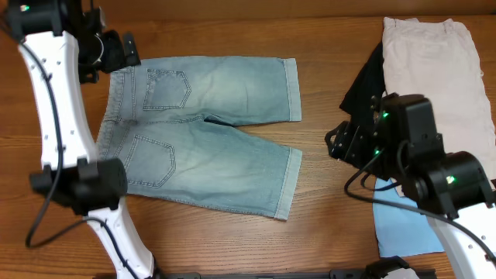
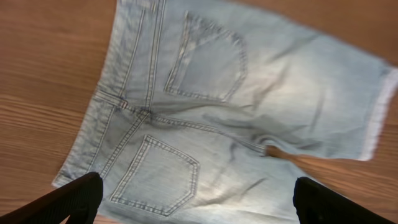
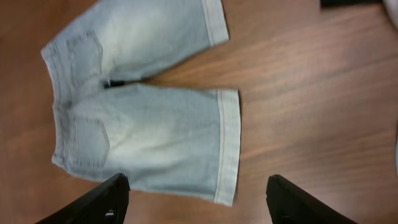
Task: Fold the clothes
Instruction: 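Grasp the waistband corner left and leg hem right with grippers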
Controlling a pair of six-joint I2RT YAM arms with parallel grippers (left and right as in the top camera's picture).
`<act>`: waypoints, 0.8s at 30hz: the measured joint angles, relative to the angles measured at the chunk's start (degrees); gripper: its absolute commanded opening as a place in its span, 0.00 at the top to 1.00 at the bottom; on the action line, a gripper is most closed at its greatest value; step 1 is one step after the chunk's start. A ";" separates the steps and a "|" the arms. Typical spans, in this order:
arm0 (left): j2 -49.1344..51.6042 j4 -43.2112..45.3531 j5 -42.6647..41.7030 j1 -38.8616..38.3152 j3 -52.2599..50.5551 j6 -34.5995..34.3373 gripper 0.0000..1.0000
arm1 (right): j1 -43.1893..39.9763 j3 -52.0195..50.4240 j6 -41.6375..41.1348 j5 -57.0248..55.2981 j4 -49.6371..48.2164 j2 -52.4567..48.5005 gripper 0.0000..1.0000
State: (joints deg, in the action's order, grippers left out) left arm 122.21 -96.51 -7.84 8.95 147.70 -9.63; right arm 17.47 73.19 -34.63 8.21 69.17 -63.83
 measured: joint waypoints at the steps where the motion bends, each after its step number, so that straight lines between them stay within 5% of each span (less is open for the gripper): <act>1: -1.66 0.02 0.57 -0.61 0.00 -0.46 0.00 | 1.11 0.00 -1.14 -0.59 0.76 0.00 0.25; 6: -9.55 -0.04 5.40 -4.66 -4.24 -2.62 0.00 | 7.45 -0.02 -5.79 -4.13 2.99 -0.07 0.20; 13: -22.23 0.48 11.67 -6.95 -24.57 -9.01 0.00 | 13.77 -2.71 -10.23 -6.67 2.80 -0.07 0.10; 17: -28.85 4.87 13.86 -6.60 -38.53 -13.40 0.01 | 14.16 -5.40 -11.04 -7.23 0.61 -0.09 0.00; 24: -33.18 16.22 14.80 -6.47 -61.37 -22.18 0.12 | 14.16 -8.68 -11.65 -7.54 -3.96 -0.09 0.00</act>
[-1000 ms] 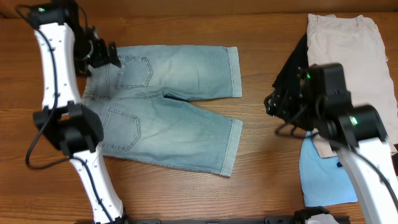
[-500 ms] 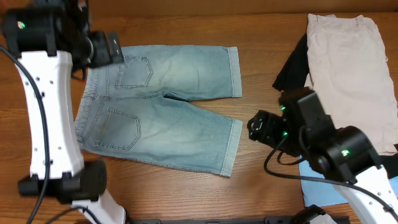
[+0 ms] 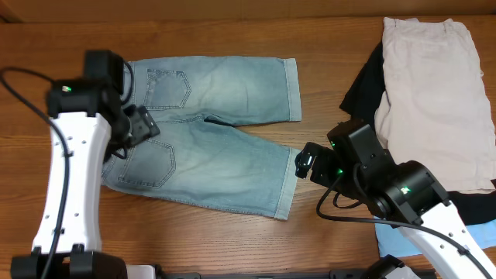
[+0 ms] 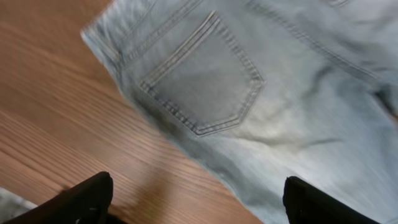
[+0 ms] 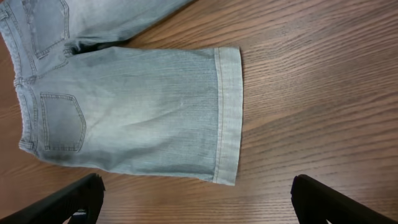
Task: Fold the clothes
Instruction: 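Grasp the waistband corner left and leg hem right with grippers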
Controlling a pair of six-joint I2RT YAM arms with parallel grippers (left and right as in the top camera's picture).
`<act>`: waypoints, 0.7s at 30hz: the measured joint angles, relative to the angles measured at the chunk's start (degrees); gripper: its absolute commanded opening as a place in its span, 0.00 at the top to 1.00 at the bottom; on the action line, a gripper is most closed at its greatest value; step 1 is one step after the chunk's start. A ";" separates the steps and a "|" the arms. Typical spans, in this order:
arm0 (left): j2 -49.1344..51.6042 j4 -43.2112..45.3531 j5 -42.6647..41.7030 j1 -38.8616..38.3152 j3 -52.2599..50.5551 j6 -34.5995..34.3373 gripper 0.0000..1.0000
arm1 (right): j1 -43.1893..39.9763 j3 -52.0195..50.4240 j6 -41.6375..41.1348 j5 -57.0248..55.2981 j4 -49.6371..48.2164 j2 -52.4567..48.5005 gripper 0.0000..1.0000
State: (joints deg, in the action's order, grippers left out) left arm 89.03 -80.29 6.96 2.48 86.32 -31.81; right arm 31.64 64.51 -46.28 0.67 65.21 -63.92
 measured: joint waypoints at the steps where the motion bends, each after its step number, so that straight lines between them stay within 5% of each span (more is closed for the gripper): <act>1: 0.00 1.25 0.07 0.17 -2.43 -1.49 0.12 | 0.00 -0.59 0.00 0.00 -0.35 -0.04 0.00; 4: 0.00 3.21 1.36 1.11 -8.26 -7.61 0.00 | 0.00 -2.12 0.02 0.02 -0.94 -0.61 0.00; 11: -0.07 11.13 7.56 9.62 -17.07 -25.49 0.00 | 0.00 -6.01 0.61 1.77 -4.74 -5.92 0.00; 21: -0.07 29.79 10.10 17.29 -25.66 -28.50 0.08 | 0.72 -6.51 -0.22 3.58 -7.02 -13.07 0.07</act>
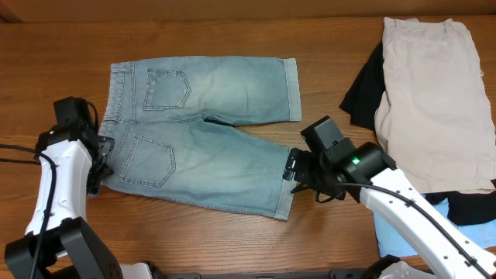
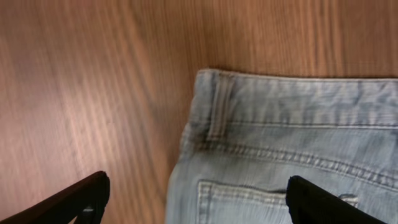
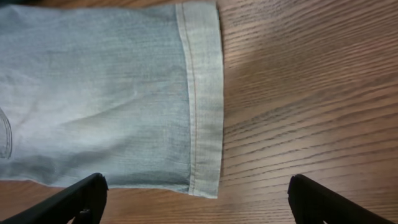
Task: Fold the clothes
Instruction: 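Grasp the waistband corner left and leg hem right with grippers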
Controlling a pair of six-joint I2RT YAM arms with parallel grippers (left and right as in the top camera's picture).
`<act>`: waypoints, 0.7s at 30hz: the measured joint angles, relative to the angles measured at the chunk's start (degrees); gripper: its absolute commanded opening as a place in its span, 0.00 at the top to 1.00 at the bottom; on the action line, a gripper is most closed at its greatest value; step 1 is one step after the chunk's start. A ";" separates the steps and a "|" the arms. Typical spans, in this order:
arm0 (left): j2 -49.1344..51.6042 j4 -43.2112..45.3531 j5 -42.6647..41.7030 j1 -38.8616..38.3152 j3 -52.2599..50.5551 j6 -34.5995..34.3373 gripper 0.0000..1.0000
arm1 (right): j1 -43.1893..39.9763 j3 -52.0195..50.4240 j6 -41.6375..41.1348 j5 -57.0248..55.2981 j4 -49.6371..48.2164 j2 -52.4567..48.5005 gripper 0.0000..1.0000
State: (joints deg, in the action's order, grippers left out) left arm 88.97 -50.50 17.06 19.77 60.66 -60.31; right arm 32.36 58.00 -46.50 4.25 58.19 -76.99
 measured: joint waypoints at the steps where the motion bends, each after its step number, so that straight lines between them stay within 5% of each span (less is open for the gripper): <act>1: 0.00 0.87 0.11 0.00 -0.37 0.57 0.08 | 0.39 -0.07 0.04 0.31 -0.37 -0.33 0.07; 16: 7.65 4.70 1.64 0.00 -0.98 3.93 0.11 | 9.05 -2.27 0.02 3.89 -2.08 -12.87 0.08; 21: 11.58 7.41 1.64 0.00 -1.14 5.29 0.21 | 9.16 -2.27 0.07 3.85 -1.16 -12.92 0.08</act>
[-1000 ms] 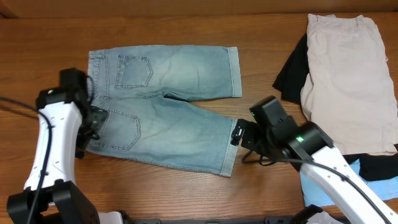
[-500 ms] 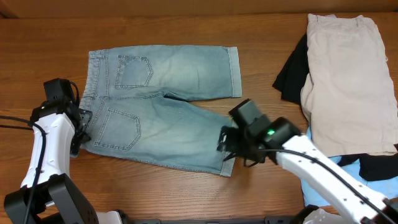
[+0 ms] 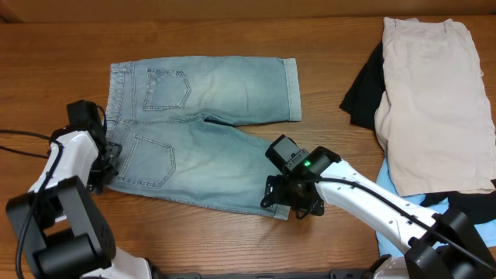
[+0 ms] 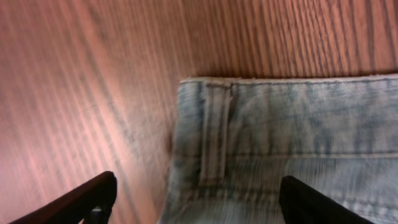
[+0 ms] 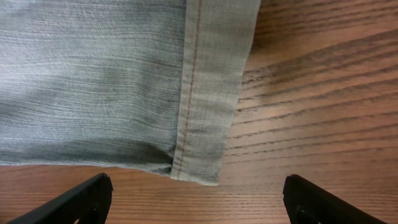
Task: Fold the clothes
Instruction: 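Grasp the waistband corner left and leg hem right with grippers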
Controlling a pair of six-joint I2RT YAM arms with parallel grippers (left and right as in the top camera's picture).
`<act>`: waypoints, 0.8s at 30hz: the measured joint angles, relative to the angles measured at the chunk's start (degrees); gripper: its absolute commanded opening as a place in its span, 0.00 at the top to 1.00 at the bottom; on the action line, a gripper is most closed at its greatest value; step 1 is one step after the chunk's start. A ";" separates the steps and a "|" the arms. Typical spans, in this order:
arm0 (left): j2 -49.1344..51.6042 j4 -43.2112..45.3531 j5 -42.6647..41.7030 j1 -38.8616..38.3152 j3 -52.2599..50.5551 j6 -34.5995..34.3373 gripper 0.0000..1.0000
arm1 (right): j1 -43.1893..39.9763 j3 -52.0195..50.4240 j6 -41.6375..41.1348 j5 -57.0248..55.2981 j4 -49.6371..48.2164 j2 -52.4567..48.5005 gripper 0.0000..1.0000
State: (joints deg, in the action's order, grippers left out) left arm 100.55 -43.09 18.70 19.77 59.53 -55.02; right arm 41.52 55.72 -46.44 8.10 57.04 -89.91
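Note:
Light blue denim shorts [image 3: 205, 124] lie flat with the back pockets up, the waistband to the left and both legs pointing right. My left gripper [image 3: 101, 175] is open, low over the near waistband corner [image 4: 214, 134], where a belt loop shows; its fingertips [image 4: 87, 199] straddle the denim. My right gripper [image 3: 288, 204] is open, low over the near leg's hem [image 5: 211, 93] at its front corner. That corner lies between the fingertips [image 5: 323, 199], which rest apart over the wood.
A beige garment [image 3: 434, 93] lies at the back right on top of a black one [image 3: 363, 87]. A light blue cloth [image 3: 397, 226] sits at the front right. The bare wooden table [image 3: 333, 54] surrounds the shorts.
Both grippers sit closer to the shorts. The waistband corner fills more of the left wrist view, and the right gripper has shifted left over the hem's front corner. Both stay open.
At first both arms stood high, the left beyond the waistband and the right beside the pile of clothes. Then the left was over the near pocket and the right near the hem. Both later sat low at the near waistband corner and hem, and now sit lower.

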 measured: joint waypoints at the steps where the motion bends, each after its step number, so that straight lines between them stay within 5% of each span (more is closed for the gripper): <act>1: 0.85 0.57 0.00 0.00 0.00 0.44 0.24 | 0.15 0.00 -0.02 -0.02 0.13 0.00 0.09; 5: 3.37 2.05 0.04 0.00 0.13 1.27 0.35 | 1.18 0.00 0.00 -0.02 0.28 0.00 0.09; 9: 4.33 3.13 -0.15 -0.28 0.68 1.51 0.65 | 3.21 0.00 0.11 -0.02 0.44 0.00 0.13; 12: 5.22 3.06 0.07 -0.55 1.44 1.95 0.77 | 4.74 -0.02 0.13 0.02 1.51 0.00 0.14; 24: 5.75 2.38 1.49 -0.61 1.73 2.10 0.91 | 7.98 -0.37 0.04 -1.07 -0.66 0.00 0.29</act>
State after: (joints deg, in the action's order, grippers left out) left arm 106.30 -40.71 20.18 19.16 61.25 -52.93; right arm 49.50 55.35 -46.39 7.03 56.38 -89.91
